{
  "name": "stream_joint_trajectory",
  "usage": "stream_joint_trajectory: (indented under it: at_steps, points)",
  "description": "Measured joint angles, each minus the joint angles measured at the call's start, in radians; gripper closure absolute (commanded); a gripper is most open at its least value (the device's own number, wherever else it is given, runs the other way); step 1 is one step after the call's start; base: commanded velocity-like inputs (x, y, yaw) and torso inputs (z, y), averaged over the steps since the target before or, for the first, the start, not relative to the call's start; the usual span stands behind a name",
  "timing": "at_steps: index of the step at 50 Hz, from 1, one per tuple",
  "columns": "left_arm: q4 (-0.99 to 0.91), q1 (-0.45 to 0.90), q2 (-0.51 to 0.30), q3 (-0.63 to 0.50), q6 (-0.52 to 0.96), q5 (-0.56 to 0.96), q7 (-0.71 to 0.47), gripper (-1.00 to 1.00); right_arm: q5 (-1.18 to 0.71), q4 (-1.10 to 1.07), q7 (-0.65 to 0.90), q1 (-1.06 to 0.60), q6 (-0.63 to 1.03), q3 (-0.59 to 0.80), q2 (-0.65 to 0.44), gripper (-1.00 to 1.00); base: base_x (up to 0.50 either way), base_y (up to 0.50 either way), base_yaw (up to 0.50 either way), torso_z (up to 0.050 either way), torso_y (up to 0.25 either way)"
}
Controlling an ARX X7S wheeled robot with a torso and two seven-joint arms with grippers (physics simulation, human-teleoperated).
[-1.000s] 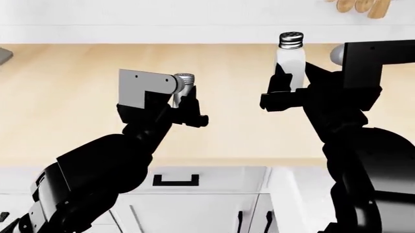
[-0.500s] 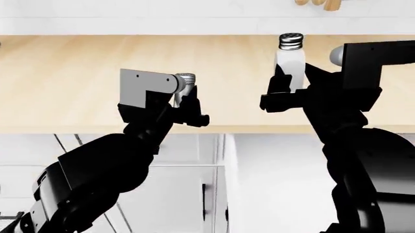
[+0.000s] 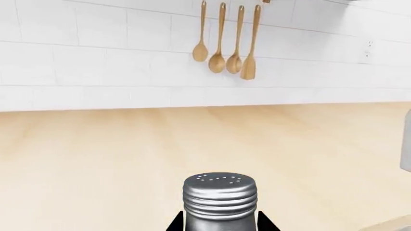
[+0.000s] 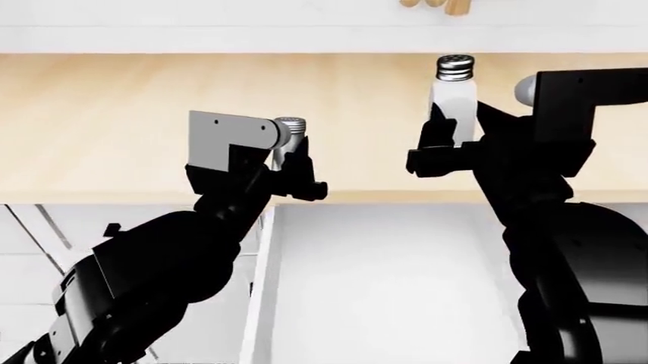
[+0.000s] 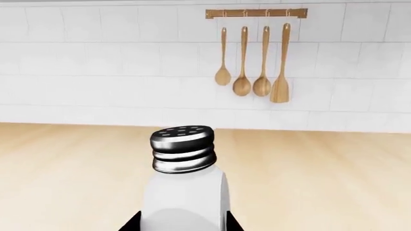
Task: Pick and place the shaker into the drawer. Then close the cabinet.
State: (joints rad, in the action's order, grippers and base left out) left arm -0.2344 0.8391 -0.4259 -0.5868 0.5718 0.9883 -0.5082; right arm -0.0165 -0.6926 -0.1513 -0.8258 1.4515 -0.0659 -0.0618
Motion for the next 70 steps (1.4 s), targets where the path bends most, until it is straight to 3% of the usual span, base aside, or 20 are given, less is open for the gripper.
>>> stream_joint_trajectory:
  at_steps: [17, 35, 56, 57, 70]
  points:
    - [-0.012, 0.0, -0.017, -0.032, 0.049, 0.019, 0.005, 1.0, -0.011, -0.007, 0.016, 0.008, -0.004, 0.021, -0.019, 1.0, -0.03, -0.16, 0.0, 0.0, 0.001]
    - [-0.097, -0.079, -0.088, -0.191, 0.199, 0.039, 0.036, 1.0, -0.01, -0.012, 0.049, -0.008, 0.007, 0.03, -0.034, 1.0, 0.0, 0.0, 0.0, 0.0, 0.001]
    - [0.011, -0.048, -0.002, -0.371, 0.32, 0.0, 0.125, 1.0, -0.023, -0.04, 0.058, 0.021, 0.007, 0.007, -0.043, 1.0, 0.0, 0.0, 0.0, 0.0, 0.001]
    - [0.016, -0.047, 0.001, -0.377, 0.321, -0.004, 0.127, -1.0, -0.023, -0.041, 0.059, 0.023, 0.006, 0.005, -0.043, 1.0, 0.0, 0.0, 0.0, 0.0, 0.0]
    - [0.0, -0.009, 0.002, -0.375, 0.338, -0.01, 0.095, -1.0, -0.033, -0.06, 0.064, 0.031, 0.018, 0.002, -0.046, 1.0, 0.0, 0.0, 0.0, 0.0, 0.001]
